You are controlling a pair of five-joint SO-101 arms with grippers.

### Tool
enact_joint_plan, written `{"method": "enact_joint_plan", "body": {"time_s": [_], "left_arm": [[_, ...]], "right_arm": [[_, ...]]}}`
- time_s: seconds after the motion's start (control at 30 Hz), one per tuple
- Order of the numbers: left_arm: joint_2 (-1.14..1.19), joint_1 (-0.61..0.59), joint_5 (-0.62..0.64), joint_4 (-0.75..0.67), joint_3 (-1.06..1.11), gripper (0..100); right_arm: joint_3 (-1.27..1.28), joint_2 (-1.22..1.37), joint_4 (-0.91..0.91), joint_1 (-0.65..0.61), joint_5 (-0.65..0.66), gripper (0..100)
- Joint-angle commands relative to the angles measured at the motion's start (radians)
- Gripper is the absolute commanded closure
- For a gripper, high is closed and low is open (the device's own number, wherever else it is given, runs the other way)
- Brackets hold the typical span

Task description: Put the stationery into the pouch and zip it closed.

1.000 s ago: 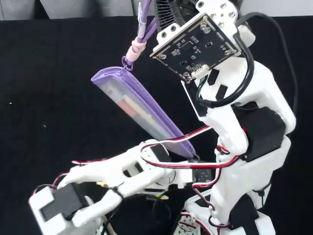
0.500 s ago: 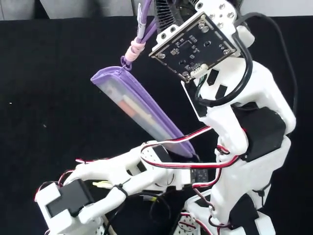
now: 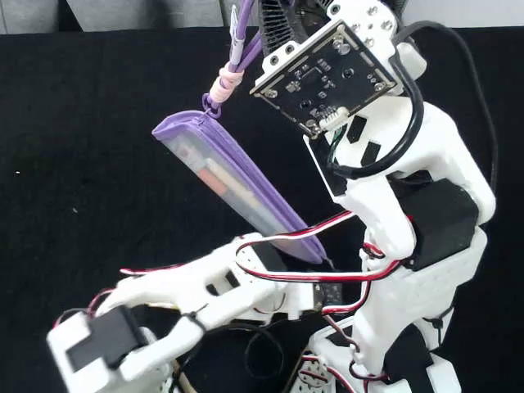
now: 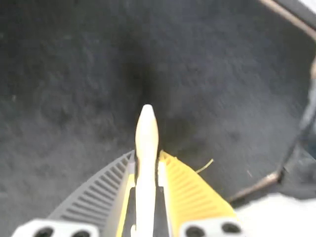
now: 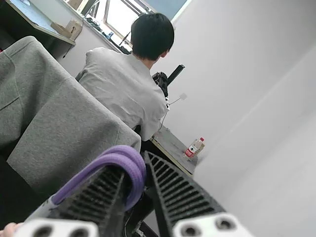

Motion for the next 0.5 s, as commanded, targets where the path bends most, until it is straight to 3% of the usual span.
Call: {"method": "enact_joint_plan", "body": {"time_s": [0.0,0.23,0.33,0.47], "left_arm": [[-0.230,-0.005,-0.002,0.170,-0.056,97],[-0.681,-0.042,-0.002,0.334,-0.061,97],[-0.882,-0.174,-0.002,0.321,-0.085,97],[-1.120,-0.438,0.009,0.216,-0.088,97]], "right_arm": [[-0.016,-0.022,0.002,0.015,0.005,98.8],[-0.016,-0.022,0.003,0.015,0.003,98.8],[-0.013,-0.022,0.003,0.014,0.003,98.8],[-0.018,-0.027,0.017,0.014,-0.063,98.8]]}}
